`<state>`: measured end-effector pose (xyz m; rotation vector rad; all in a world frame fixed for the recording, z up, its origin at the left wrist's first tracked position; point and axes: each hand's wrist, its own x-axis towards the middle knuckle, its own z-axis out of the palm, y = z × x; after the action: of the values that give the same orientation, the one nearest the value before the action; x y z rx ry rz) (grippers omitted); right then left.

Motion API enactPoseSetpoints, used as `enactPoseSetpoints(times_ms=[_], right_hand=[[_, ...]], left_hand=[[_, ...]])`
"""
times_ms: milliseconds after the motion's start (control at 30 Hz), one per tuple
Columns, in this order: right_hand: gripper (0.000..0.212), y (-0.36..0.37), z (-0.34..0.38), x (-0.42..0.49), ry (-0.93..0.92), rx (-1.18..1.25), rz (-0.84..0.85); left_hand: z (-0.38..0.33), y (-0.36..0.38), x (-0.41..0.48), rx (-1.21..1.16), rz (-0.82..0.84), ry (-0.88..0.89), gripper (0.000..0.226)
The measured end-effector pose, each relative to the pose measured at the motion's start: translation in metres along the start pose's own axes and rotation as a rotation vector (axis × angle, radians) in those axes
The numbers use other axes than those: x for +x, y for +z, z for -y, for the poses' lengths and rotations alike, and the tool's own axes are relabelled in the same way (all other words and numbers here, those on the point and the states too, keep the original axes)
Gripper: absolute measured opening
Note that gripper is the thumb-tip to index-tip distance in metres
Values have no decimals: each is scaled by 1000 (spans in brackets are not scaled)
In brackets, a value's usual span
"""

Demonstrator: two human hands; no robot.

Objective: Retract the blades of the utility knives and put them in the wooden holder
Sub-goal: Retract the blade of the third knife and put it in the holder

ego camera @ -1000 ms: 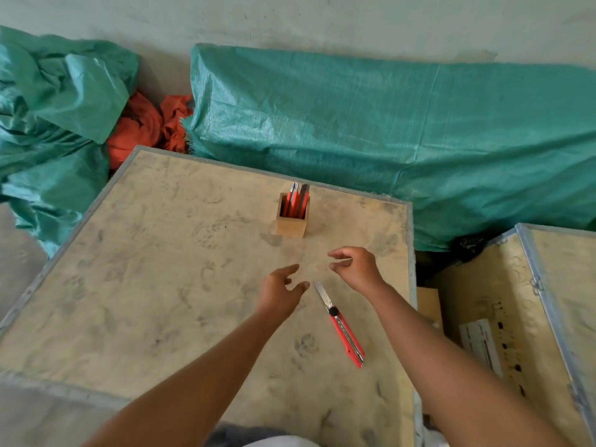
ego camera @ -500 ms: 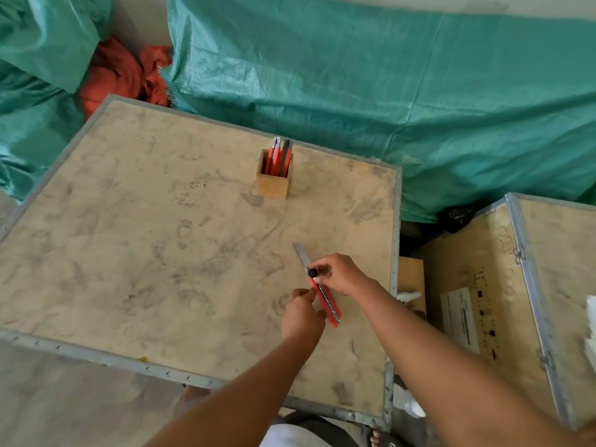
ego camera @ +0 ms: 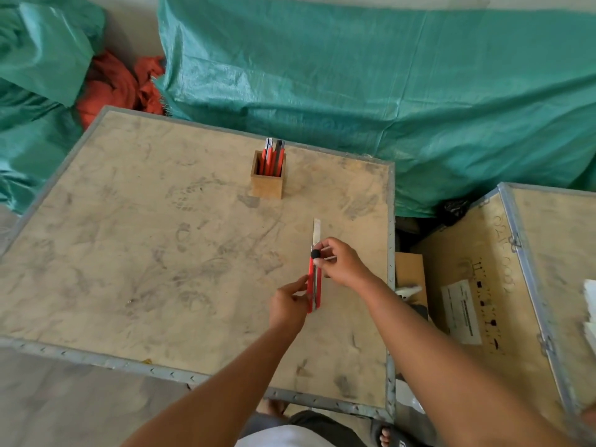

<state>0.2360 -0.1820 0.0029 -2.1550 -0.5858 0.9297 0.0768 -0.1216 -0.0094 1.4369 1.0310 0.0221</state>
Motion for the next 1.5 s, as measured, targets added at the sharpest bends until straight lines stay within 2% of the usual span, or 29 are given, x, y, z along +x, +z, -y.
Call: enactPoseSetpoints(times_ms=[133, 333, 500, 733, 967, 1133, 1200, 1333, 1500], right_hand=[[20, -9, 30, -2, -49, 115, -78], [19, -15, 86, 0, -151, 167, -97], [18, -15, 133, -2, -235, 57, -12], [18, -8, 183, -16, -301, 54, 66], [37, -3, 207, -26, -427, 79, 114], [16, 0, 211, -22, -439, 13, -2], [19, 2, 209, -20, -444, -14, -46], [29, 0, 207, -18, -474, 9, 9], [20, 0, 208, -15, -459, -7, -77]], left_hand=[[-21, -31, 0, -114, 35, 31, 34], [-57, -80, 2, -183, 26, 134, 32], [-92, -115, 3, -300, 16, 193, 28], [-126, -160, 8, -471, 54, 254, 29], [-138, -180, 11, -551, 99, 269, 32], [-142, -183, 16, -582, 121, 252, 33], [-143, -182, 17, -574, 122, 249, 31], [-147, -182, 18, -565, 121, 252, 31], [-153, -180, 19, -546, 144, 263, 31]])
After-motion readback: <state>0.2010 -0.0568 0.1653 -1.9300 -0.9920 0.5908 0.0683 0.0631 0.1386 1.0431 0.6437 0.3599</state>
